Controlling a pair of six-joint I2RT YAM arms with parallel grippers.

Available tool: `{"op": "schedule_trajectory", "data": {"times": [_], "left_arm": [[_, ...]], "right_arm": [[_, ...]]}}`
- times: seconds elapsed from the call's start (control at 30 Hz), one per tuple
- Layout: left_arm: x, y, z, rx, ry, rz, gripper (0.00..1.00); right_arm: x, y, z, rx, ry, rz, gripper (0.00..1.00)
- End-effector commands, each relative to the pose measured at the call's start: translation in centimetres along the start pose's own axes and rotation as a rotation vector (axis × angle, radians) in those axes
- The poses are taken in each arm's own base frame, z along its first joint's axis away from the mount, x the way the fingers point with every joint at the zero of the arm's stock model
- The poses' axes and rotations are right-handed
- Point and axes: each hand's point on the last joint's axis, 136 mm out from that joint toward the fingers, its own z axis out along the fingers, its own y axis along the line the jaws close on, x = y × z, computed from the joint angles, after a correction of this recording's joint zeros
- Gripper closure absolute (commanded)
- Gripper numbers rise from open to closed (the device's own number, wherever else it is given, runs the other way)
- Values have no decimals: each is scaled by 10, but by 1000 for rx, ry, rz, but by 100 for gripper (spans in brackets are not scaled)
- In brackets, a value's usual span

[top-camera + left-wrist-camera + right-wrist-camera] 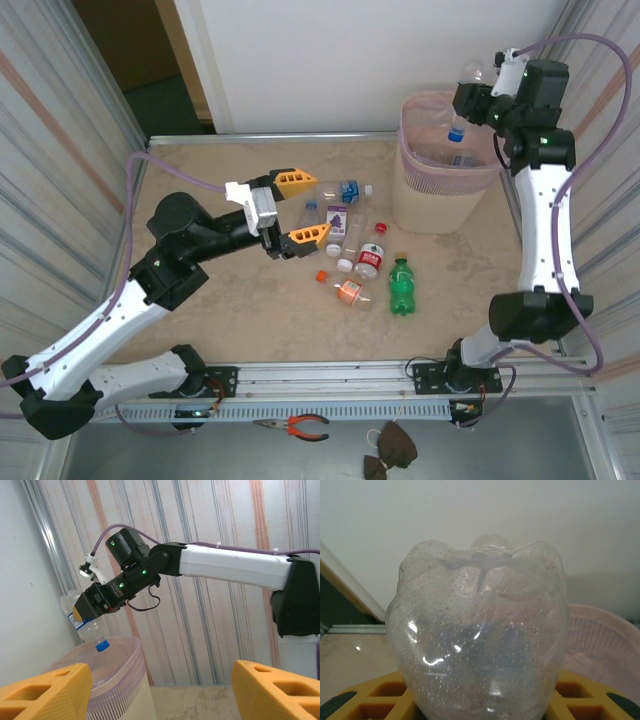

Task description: Put the plastic bottles in the bin

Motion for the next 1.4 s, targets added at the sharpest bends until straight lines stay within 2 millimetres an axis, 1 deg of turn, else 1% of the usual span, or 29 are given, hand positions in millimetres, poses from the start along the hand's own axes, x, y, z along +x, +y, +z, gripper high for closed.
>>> {"op": "schedule_trajectory", "data": {"times": [0.0,0.17,0.4,0.5,0.63,0.77,0.97,1.07,1.17,1.23,1.33,1.37], "left_arm": [[-3,3,-3,-24,-9,1,26],[3,4,-2,-30,4,-6,26],[9,8,-1,-49,16,-9,27],[11,9,-1,-50,20,-10,27],[12,12,0,-57,25,-13,27],[13,14,-1,-65,29,-16,27],[13,16,-1,-74,30,-21,27],[15,17,-1,-75,34,-25,27],[18,19,-2,-87,41,-28,27],[18,22,-2,-97,44,-30,27],[21,24,-3,-113,53,-35,27],[22,26,-3,-121,59,-37,27]], "right_arm": [[19,-7,13,-7,125,80,56],[51,-19,43,-5,300,109,56],[101,-35,69,23,500,112,55],[121,-37,79,39,568,86,54],[148,-39,92,63,653,50,51],[173,-48,101,99,738,39,50],[203,-61,112,142,832,31,46],[217,-67,116,166,873,28,43],[223,-71,119,179,889,26,37],[221,-68,119,172,882,26,34],[209,-64,115,169,849,26,28],[201,-62,112,169,829,22,26]]}}
